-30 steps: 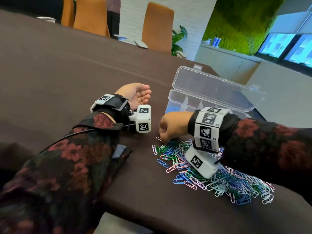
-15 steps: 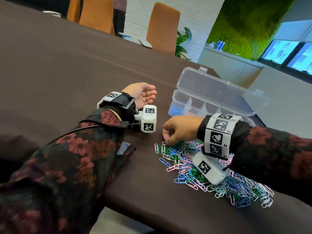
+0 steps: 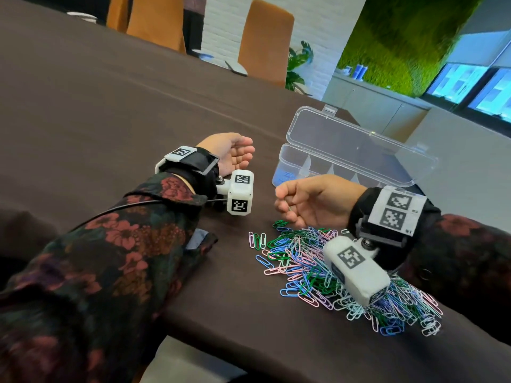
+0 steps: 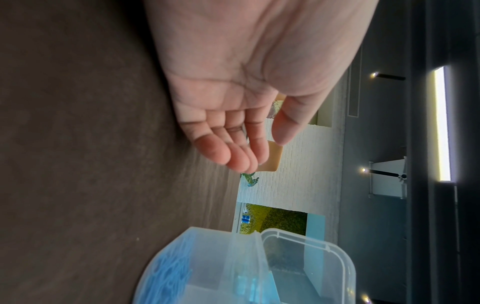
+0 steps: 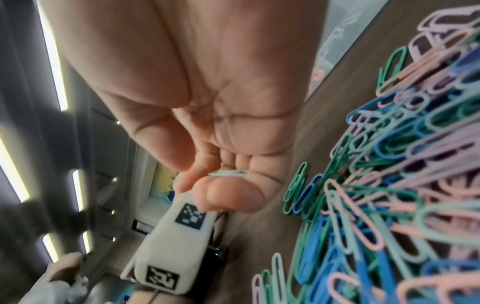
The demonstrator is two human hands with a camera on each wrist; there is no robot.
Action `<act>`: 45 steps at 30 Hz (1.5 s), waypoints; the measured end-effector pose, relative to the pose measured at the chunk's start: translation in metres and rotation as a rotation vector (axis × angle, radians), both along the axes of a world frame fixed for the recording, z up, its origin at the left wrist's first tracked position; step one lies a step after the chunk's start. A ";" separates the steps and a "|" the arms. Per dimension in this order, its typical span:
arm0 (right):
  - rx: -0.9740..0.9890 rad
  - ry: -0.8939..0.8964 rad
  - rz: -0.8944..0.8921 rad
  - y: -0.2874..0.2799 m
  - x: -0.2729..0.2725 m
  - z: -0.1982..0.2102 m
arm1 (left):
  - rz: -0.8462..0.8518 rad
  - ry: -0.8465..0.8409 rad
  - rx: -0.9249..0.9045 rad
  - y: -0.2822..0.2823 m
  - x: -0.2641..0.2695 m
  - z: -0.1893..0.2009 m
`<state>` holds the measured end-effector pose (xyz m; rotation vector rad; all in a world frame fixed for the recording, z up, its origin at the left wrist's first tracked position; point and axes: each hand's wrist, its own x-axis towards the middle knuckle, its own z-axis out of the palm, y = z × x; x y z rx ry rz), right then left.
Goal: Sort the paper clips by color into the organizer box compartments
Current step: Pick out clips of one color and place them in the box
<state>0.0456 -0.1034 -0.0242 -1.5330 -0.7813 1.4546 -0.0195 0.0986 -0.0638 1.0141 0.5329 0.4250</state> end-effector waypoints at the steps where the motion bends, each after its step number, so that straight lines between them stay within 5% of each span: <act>1: -0.024 -0.081 0.043 0.001 -0.002 -0.001 | -0.001 0.003 0.002 0.000 0.000 0.000; 6: -0.157 -0.926 0.445 0.011 -0.018 -0.008 | -0.002 0.011 0.005 -0.001 -0.001 0.001; 9: -0.158 -1.158 0.568 0.018 -0.025 -0.010 | 0.001 0.015 0.010 -0.003 -0.002 0.002; 16: -0.190 -1.184 0.593 0.005 -0.015 -0.008 | -0.001 0.018 0.015 -0.002 -0.002 0.002; 22: 0.033 -0.679 -0.026 -0.031 0.029 0.008 | 0.000 0.020 0.009 0.001 0.001 0.000; 25: 0.096 -0.682 -0.352 -0.051 0.057 0.022 | -0.008 0.019 0.000 0.003 0.004 -0.001; 29: 0.048 -0.869 -0.525 -0.072 0.089 0.036 | -0.016 0.014 0.005 0.007 0.006 -0.003; 34: -0.062 -1.036 -0.592 -0.086 0.107 0.040 | -0.034 0.015 0.003 0.010 0.008 -0.005; 41: -0.133 -1.241 -0.437 -0.057 0.103 0.042 | -0.040 0.016 -0.009 0.011 0.007 -0.004; 45: -0.110 -1.150 -0.443 -0.034 0.100 0.045 | -0.036 0.009 -0.007 0.010 0.006 -0.003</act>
